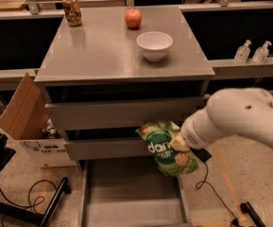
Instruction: Pick green rice chip bag from bottom drawer and place on counter
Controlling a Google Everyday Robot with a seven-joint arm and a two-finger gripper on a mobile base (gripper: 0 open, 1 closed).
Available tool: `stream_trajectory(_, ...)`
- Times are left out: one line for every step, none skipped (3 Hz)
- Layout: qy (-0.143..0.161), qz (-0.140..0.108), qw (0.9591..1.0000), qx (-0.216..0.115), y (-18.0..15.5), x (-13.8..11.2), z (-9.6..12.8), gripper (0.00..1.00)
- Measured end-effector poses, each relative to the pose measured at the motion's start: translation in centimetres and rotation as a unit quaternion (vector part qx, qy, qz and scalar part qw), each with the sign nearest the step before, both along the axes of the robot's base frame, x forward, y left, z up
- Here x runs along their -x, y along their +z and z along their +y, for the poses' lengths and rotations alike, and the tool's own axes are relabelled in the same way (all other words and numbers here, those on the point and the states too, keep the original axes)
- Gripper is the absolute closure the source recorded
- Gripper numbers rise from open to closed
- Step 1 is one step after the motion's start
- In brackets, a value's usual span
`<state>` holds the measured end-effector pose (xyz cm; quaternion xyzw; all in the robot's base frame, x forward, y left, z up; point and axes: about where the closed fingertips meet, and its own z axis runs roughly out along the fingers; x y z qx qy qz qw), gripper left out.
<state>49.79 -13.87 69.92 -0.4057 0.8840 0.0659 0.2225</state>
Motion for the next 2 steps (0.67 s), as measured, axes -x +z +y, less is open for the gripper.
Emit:
stream_trajectory(0.010,-0.018,0.9997,0.009,8.6,-3.2,2.4,1.00)
stream_trajectory(0.015,-0.030,0.9992,0.021,15.7,-6.2,5.8,1.00)
